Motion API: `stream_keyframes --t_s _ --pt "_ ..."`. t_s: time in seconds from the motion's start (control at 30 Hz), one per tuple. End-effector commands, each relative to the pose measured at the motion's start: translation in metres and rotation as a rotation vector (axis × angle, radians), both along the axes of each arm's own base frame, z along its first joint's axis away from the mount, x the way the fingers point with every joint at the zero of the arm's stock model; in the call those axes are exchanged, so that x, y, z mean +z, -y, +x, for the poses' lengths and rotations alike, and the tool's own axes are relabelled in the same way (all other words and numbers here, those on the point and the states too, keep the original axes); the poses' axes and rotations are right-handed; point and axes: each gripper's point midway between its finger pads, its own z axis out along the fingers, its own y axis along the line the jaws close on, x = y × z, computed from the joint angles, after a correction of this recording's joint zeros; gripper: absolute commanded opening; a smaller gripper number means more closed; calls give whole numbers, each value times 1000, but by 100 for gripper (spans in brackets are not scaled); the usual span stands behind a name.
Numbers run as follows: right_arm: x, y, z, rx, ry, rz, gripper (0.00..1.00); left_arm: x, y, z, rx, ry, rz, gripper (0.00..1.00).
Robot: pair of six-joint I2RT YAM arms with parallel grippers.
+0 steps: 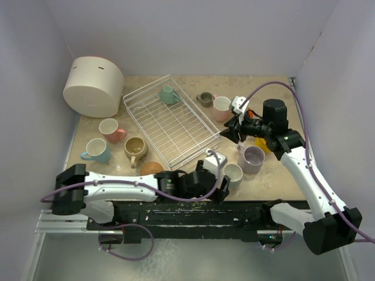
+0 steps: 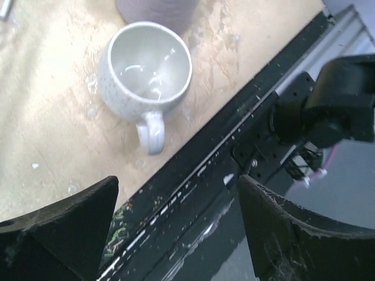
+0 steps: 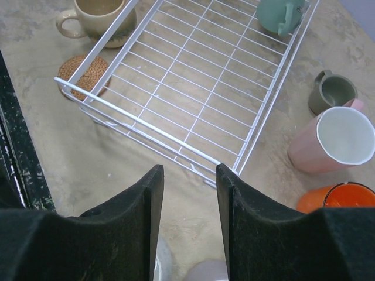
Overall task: Load the cups into the dish rack
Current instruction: Pick up the cup at the center of the board.
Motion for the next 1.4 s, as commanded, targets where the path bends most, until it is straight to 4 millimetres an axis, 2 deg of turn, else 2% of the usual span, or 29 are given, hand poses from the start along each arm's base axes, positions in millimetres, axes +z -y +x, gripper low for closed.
stream_keyframes --t_s 0.0,0.07,0.2,0.43,0.57,0.77,0.83,1.13,1.27,1.3,1.37 --pt "10 -2 5 -8 -15 82 45 22 14 27 155 145 117 85" --pt "6 2 14 -46 -39 79 45 13 16 32 187 144 180 84" --pt "6 23 31 -158 -51 88 45 12 22 38 221 152 182 79" --pt "15 48 41 -267 -32 116 45 14 29 63 252 165 181 68" --pt "16 58 44 -310 -36 123 45 8 39 74 233 166 192 63" --pt "24 62 48 -324 -13 142 45 -1 48 85 223 194 257 62" --pt "23 63 49 -329 -13 142 45 -5 48 88 221 207 296 59" --pt "24 65 50 -334 -8 142 45 -33 52 103 187 230 439 49" --pt "25 67 50 -342 -4 142 45 -46 58 103 148 229 486 49" --pt "15 67 49 -342 -25 138 45 -48 60 103 141 230 493 49" --pt "11 67 48 -339 -34 139 45 -55 61 106 136 237 525 46"
